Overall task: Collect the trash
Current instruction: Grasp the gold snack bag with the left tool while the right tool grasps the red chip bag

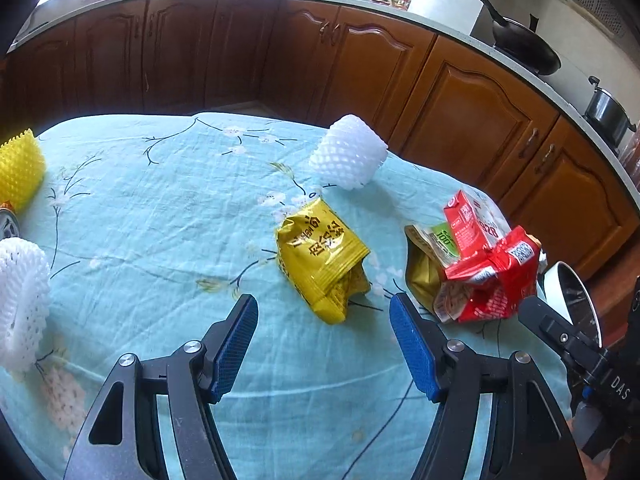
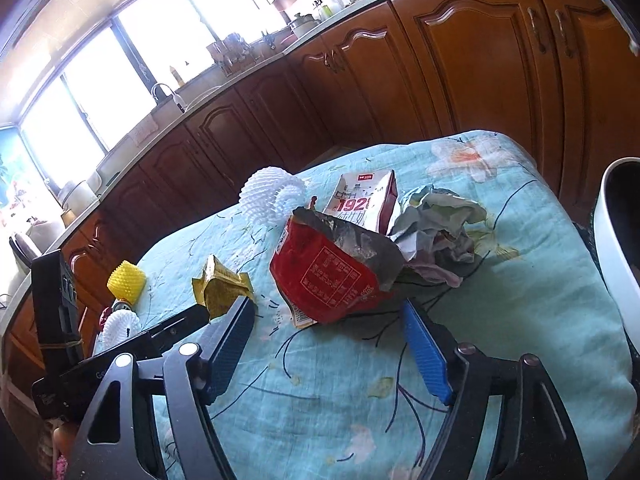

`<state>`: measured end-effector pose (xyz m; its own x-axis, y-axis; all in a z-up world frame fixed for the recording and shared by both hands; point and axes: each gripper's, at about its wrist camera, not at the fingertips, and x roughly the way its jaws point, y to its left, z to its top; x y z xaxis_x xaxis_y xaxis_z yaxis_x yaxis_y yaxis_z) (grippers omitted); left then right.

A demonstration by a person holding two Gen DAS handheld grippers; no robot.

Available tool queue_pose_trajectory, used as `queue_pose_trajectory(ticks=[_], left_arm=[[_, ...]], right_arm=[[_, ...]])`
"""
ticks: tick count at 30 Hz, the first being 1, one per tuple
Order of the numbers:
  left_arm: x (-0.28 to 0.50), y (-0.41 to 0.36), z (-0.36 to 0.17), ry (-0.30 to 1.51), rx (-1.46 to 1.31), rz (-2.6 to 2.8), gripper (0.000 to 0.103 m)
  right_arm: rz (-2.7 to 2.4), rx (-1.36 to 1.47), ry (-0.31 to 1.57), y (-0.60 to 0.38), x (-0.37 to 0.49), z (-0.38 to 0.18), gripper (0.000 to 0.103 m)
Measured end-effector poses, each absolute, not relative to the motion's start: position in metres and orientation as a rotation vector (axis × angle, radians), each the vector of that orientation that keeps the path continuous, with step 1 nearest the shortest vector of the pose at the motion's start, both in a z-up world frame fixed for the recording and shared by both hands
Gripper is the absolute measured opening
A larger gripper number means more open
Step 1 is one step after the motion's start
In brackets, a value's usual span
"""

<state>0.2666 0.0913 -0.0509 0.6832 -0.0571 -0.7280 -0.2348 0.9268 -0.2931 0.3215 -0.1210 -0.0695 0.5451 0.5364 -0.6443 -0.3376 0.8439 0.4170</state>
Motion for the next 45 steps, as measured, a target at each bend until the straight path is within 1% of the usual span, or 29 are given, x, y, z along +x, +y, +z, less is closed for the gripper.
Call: queue_pose_trajectory(ticks=[1, 2, 3, 4, 5, 6, 7, 8, 10, 13, 17, 18, 19, 21, 25, 28, 31, 34, 40, 43, 44, 45], left_arm=[[0.271, 0.093, -0.053, 0.823, -0.383, 0.104, 0.068], [0.275, 0.094, -0.054, 0.823, -0.385, 0.103, 0.067], [0.279, 0.094, -0.057, 0.821, -0.384, 0.102, 0.066], [0.282, 0.094, -0.058, 0.82, -0.379, 0.103, 0.065], [0.285, 0.093, -0.06, 0.819, -0.373, 0.103, 0.058], [0.288, 0.093, -0.061, 0.82, -0.369, 0.097, 0.051], [0.29, 0.093, -0.063, 0.83, -0.371, 0.085, 0.036], [0.291, 0.093, -0.065, 0.839, -0.375, 0.076, 0.03], [0.291, 0.092, -0.066, 0.832, -0.368, 0.072, 0.028], [0.285, 0.09, -0.065, 0.819, -0.356, 0.059, 0.024], [0.272, 0.086, -0.061, 0.81, -0.357, 0.038, 0.022], [0.268, 0.085, -0.06, 0.809, -0.359, 0.033, 0.022], [0.265, 0.084, -0.059, 0.808, -0.36, 0.027, 0.021], [0.26, 0.083, -0.056, 0.803, -0.361, 0.022, 0.021], [0.252, 0.08, -0.053, 0.801, -0.366, 0.014, 0.021], [0.25, 0.078, -0.053, 0.805, -0.368, 0.01, 0.021], [0.249, 0.075, -0.053, 0.806, -0.372, 0.001, 0.021], [0.248, 0.073, -0.053, 0.806, -0.369, -0.006, 0.021], [0.247, 0.072, -0.054, 0.808, -0.384, -0.018, 0.021], [0.244, 0.071, -0.052, 0.8, -0.382, -0.021, 0.021], [0.242, 0.071, -0.052, 0.798, -0.384, -0.022, 0.022], [0.24, 0.072, -0.051, 0.795, -0.385, -0.022, 0.021]], right_arm=[[0.521, 0.254, 0.849, -0.12, 0.324, -0.071, 0.065], [0.516, 0.253, 0.851, -0.12, 0.325, -0.072, 0.056], [0.514, 0.251, 0.852, -0.119, 0.327, -0.073, 0.046], [0.512, 0.247, 0.853, -0.118, 0.328, -0.073, 0.039], [0.508, 0.238, 0.853, -0.118, 0.328, -0.073, 0.023], [0.504, 0.23, 0.851, -0.117, 0.328, -0.073, 0.012], [0.501, 0.223, 0.848, -0.118, 0.327, -0.073, 0.008], [0.501, 0.218, 0.846, -0.117, 0.326, -0.073, 0.003], [0.505, 0.21, 0.844, -0.119, 0.322, -0.073, 0.0], [0.514, 0.195, 0.841, -0.121, 0.313, -0.072, 0.0], [0.532, 0.185, 0.845, -0.125, 0.303, -0.07, 0.0], [0.543, 0.192, 0.846, -0.127, 0.302, -0.069, 0.002], [0.56, 0.214, 0.839, -0.131, 0.303, -0.067, 0.006], [0.555, 0.221, 0.805, -0.133, 0.306, -0.058, 0.007], [0.543, 0.216, 0.734, -0.129, 0.326, -0.035, 0.009], [0.508, 0.215, 0.718, -0.125, 0.355, -0.026, 0.01], [0.494, 0.187, 0.764, -0.115, 0.386, -0.031, 0.01], [0.529, 0.167, 0.853, -0.108, 0.392, -0.045, 0.01], [0.612, 0.128, 0.958, -0.118, 0.333, -0.075, 0.01], [0.601, 0.131, 0.972, -0.132, 0.311, -0.08, 0.012], [0.597, 0.14, 0.964, -0.136, 0.307, -0.077, 0.021], [0.594, 0.151, 0.949, -0.14, 0.304, -0.074, 0.047]])
